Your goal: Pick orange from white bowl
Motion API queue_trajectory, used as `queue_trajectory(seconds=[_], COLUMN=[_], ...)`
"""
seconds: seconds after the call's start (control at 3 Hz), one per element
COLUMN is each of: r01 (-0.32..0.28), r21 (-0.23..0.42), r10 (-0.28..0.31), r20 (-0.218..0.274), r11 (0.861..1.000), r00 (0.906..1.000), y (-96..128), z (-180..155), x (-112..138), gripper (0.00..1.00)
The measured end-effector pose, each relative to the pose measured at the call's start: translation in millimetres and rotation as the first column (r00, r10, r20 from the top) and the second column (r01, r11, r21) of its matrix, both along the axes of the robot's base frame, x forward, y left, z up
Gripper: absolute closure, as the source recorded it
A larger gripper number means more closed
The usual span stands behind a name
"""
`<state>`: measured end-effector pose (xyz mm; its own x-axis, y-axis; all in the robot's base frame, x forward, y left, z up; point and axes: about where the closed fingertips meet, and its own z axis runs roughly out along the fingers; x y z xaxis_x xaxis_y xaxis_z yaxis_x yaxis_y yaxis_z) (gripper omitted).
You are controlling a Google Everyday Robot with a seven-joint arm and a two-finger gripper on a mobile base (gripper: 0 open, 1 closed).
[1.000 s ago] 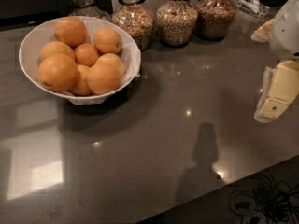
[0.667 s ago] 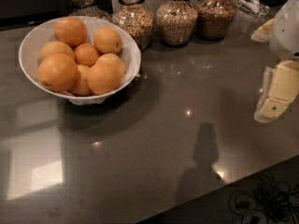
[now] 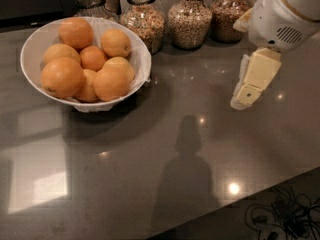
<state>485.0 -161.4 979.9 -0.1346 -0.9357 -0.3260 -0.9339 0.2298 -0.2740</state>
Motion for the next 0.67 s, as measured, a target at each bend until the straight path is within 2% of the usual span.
queue_trajectory(seconds=[0.33, 0.67], r01=[-0.112, -0.117], r21=[0.03, 0.031], r10=[0.11, 0.115], r20=[0.059, 0.063], r11=[0.993, 0.993], r00=[0.9922, 0.9913], y=[48.9, 51.8], z=[14.2, 15.9], x=[24.9, 25.7], gripper=[0.0, 0.0])
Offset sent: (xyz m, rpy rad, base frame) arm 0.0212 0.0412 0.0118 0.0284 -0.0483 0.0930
